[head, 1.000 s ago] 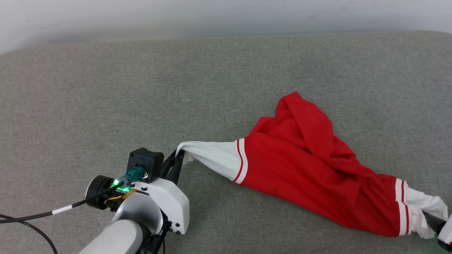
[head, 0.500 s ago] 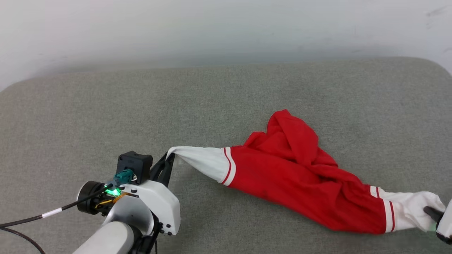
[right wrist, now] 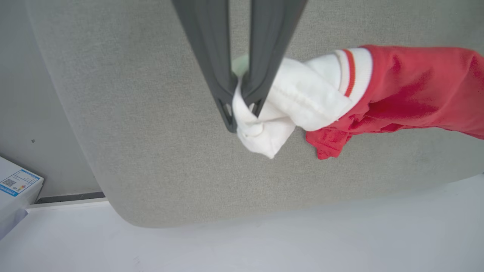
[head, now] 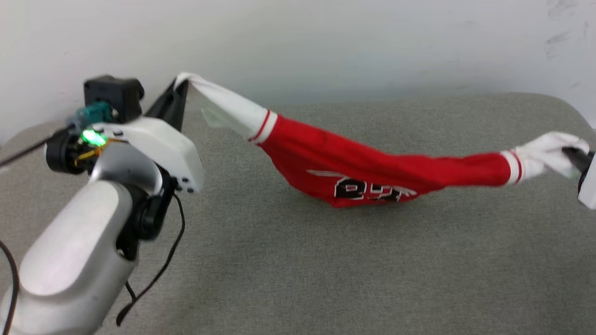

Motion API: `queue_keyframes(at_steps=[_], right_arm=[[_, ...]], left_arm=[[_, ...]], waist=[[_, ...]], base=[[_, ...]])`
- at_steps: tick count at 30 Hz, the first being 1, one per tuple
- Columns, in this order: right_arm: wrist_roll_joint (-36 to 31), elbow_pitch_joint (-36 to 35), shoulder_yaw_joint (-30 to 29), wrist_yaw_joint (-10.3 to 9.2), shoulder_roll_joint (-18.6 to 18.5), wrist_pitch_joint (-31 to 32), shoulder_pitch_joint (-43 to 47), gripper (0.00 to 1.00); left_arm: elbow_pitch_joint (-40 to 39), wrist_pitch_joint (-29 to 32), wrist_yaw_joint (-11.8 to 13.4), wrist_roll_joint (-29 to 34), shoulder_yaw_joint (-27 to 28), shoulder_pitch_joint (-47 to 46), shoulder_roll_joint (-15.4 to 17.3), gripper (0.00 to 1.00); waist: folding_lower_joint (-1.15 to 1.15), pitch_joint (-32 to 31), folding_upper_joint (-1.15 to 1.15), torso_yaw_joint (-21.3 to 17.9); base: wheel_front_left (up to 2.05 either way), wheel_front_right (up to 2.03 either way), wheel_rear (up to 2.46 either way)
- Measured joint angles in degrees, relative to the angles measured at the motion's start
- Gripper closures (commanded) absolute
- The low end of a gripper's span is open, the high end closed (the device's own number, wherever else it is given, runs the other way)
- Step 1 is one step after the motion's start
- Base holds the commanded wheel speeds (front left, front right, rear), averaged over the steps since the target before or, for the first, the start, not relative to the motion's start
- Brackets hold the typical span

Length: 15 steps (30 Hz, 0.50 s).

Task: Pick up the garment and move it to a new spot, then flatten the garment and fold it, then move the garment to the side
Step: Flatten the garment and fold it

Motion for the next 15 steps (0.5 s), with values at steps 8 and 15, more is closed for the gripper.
queue_keyframes(at_steps=[8,15], right_arm=[[-2.2,10.2,5.9,0.0,-2.6,-8.9,-17.7,1.0],[-3.8,20.2,9.1,0.0,-2.6,-17.6,-34.3,1.0]], left_arm=[[13.6,-0.5,-4.1,-2.0,3.7,-15.6,-2.5,1.0],[26.9,-4.6,-8.1,-0.4,5.2,-31.4,-4.0,1.0]], waist=[[0.01,3.8,0.0,0.4],[0.01,9.4,0.0,0.3]], base=[[0.0,0.0,0.0],[0.0,0.0,0.0]])
